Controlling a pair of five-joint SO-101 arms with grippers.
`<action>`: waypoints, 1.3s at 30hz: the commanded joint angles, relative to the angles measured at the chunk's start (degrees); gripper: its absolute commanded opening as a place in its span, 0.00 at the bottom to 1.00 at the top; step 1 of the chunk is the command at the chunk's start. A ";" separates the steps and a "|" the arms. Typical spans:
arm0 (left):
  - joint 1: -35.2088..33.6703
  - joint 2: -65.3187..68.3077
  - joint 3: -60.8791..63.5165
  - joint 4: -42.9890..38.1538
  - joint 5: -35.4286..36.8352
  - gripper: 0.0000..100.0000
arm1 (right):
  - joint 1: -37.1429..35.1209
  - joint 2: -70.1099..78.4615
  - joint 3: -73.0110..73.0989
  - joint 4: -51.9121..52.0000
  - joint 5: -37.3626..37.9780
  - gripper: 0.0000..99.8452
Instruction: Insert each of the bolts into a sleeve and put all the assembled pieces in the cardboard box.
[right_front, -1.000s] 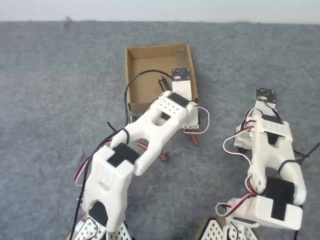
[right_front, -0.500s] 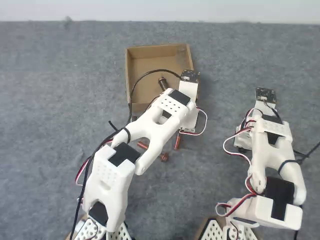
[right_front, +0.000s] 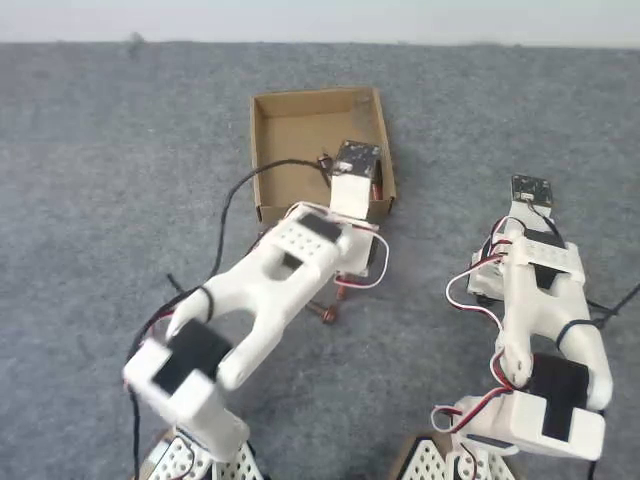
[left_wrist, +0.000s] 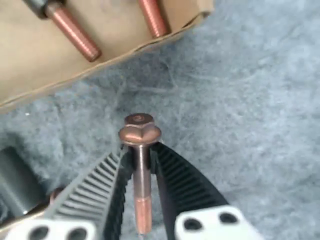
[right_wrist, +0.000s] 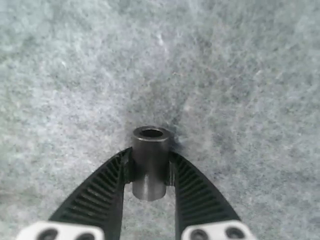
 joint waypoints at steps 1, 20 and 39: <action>-0.62 -12.31 8.66 -9.32 -0.53 0.01 | -0.66 -3.65 -1.76 -0.40 0.97 0.01; -17.41 -47.74 29.05 -14.59 -0.53 0.01 | -0.84 -3.65 -1.76 -0.57 0.79 0.01; -36.57 -58.11 52.79 -29.45 -0.88 0.01 | -14.55 -3.74 -1.67 -22.46 1.23 0.01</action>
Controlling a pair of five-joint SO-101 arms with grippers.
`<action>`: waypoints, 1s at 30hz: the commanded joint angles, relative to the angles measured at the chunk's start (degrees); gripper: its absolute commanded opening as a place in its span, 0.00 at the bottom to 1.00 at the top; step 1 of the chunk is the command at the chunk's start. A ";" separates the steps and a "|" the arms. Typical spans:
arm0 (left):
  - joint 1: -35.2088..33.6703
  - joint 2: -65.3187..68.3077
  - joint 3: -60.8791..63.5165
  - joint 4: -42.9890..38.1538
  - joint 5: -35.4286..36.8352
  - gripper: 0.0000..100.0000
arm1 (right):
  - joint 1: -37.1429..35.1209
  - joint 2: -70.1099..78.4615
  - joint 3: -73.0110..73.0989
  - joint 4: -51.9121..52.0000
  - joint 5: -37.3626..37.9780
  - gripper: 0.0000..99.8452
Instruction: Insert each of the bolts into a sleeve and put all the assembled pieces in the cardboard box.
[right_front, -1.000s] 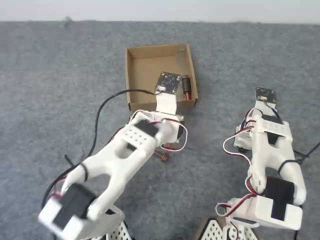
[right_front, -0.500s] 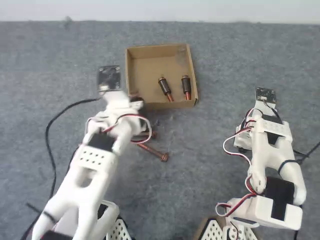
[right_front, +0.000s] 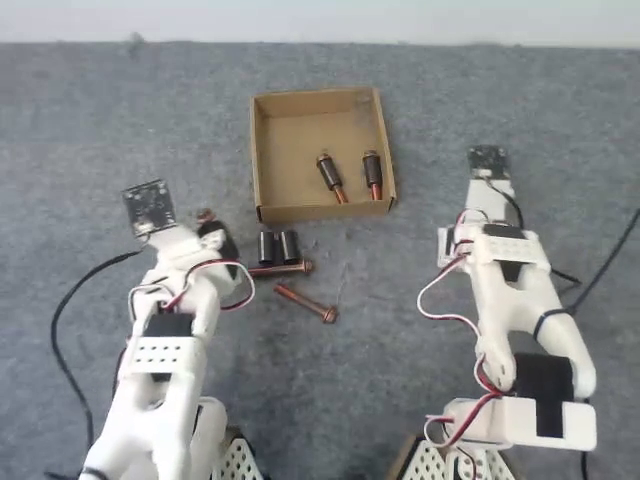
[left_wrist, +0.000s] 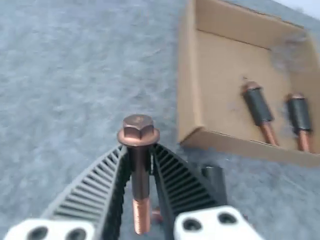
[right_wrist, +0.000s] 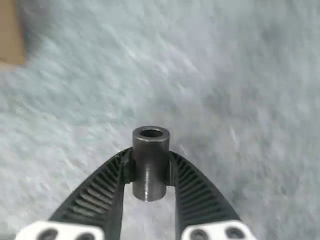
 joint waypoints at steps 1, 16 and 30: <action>-3.43 -2.29 -0.40 -1.76 -0.70 0.01 | -4.44 -3.74 -1.67 -10.51 1.23 0.01; -3.69 -2.02 -0.31 -1.85 -0.70 0.01 | -13.76 -0.48 -2.11 -47.16 1.23 0.01; -3.69 -2.02 -0.22 -1.85 -0.70 0.01 | -17.27 21.93 -1.32 -95.16 0.97 0.01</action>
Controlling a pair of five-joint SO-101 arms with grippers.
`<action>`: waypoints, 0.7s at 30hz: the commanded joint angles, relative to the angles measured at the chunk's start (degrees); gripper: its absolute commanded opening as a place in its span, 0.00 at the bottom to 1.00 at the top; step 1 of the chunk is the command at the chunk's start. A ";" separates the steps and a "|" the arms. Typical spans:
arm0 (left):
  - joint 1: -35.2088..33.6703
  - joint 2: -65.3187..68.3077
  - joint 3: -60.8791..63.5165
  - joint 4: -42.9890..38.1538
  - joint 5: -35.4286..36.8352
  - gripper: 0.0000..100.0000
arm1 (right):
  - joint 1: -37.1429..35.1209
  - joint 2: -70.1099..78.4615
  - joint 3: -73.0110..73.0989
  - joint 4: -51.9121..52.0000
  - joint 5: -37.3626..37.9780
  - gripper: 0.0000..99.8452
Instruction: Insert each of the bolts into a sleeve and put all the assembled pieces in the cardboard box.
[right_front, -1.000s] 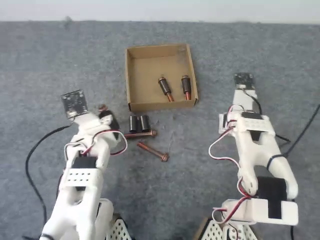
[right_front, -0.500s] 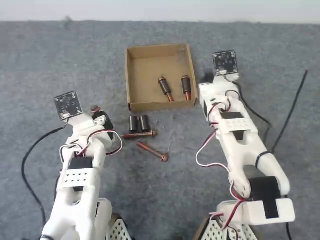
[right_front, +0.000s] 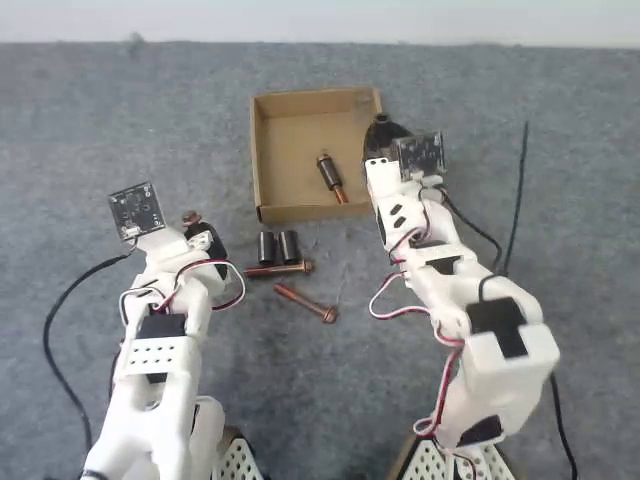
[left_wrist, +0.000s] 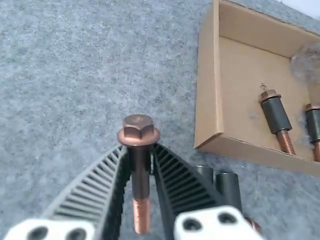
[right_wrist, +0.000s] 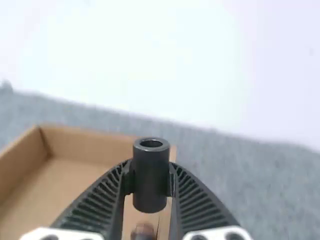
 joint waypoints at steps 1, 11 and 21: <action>-0.35 -1.93 -0.66 -1.67 -0.53 0.01 | -1.19 4.00 -0.44 -18.42 0.97 0.01; -0.35 -1.93 -0.66 -1.67 -0.53 0.01 | -3.65 8.04 12.92 -37.93 0.88 0.01; -0.35 -1.93 -0.66 -1.67 -0.53 0.01 | -4.44 7.96 27.78 -52.35 0.79 0.01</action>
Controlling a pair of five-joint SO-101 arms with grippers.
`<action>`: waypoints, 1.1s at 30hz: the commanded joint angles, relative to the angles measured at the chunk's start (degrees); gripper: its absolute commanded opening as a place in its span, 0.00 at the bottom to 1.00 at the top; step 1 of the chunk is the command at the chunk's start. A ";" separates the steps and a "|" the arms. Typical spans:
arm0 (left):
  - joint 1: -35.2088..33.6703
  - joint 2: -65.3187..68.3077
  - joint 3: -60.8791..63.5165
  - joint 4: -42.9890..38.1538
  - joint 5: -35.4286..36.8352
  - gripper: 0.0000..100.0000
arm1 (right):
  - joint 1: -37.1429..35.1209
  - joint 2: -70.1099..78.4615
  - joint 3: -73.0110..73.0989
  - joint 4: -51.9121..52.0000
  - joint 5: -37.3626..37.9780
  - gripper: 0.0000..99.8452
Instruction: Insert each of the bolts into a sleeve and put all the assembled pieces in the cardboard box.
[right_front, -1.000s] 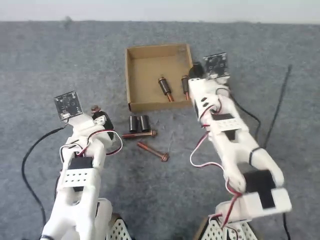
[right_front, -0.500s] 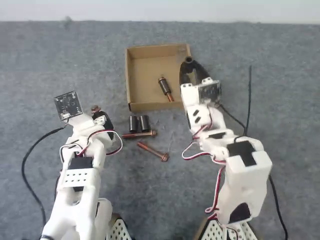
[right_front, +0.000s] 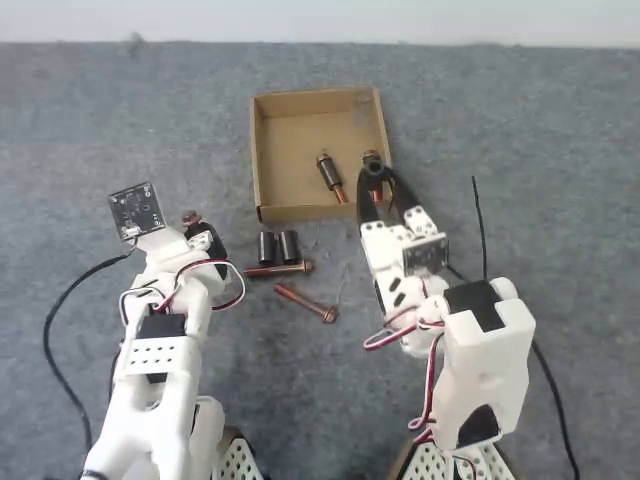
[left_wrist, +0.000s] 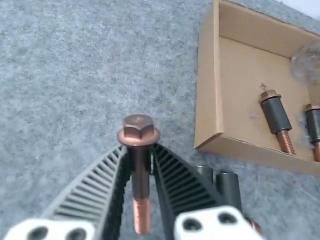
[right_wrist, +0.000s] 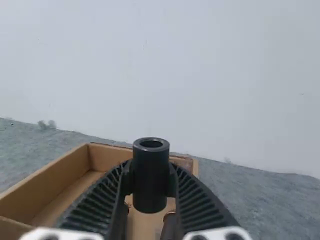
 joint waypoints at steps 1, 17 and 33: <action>-0.35 -1.93 -0.66 -1.67 -0.53 0.01 | -0.22 -1.19 4.57 -4.70 0.79 0.01; -0.18 -1.93 -0.66 -1.67 -0.53 0.01 | -8.40 -11.30 24.00 -8.13 0.70 0.01; 0.62 -2.11 1.54 -15.21 -0.09 0.01 | -13.41 -12.97 26.64 -6.02 0.62 0.01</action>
